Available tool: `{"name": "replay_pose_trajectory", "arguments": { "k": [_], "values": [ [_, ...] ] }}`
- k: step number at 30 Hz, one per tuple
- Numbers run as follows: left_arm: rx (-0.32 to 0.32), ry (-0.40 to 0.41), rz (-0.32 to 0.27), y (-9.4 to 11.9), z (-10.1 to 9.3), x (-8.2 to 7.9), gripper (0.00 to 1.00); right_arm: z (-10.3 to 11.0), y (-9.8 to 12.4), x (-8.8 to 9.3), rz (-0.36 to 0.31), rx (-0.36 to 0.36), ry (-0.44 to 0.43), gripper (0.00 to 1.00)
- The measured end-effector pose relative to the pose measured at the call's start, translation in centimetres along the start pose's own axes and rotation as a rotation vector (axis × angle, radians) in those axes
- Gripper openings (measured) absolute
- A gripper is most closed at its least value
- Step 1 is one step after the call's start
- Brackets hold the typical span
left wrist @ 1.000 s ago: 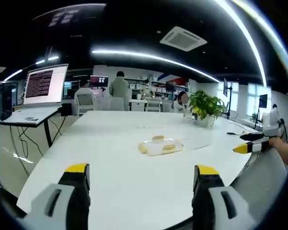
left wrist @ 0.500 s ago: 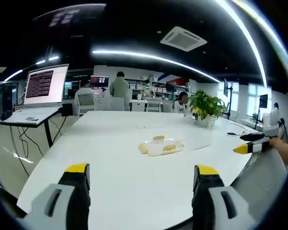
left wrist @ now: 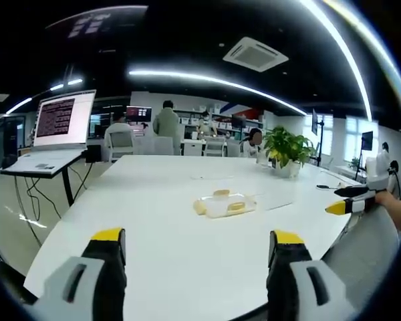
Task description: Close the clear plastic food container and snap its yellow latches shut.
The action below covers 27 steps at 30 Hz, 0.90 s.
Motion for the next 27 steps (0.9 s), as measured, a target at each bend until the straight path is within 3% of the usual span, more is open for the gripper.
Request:
{"name": "replay_pose_trajectory", "arguments": {
  "k": [27],
  "values": [
    [0.006, -0.001, 0.008, -0.09, 0.12, 0.08, 0.82, -0.07, 0.0, 0.04, -0.007, 0.003, -0.005, 0.87]
  ]
}}
Point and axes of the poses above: the point that each gripper's makers call its tool centre point, and the gripper's own axes: y roughly backward along the fingers, z roughly to its left, x roughly out of its underside, the point moved 9 cm from there along y, roughly backward along the fingers, and after that the axes turned 11 degrees about -z, right-handed, at the moved point
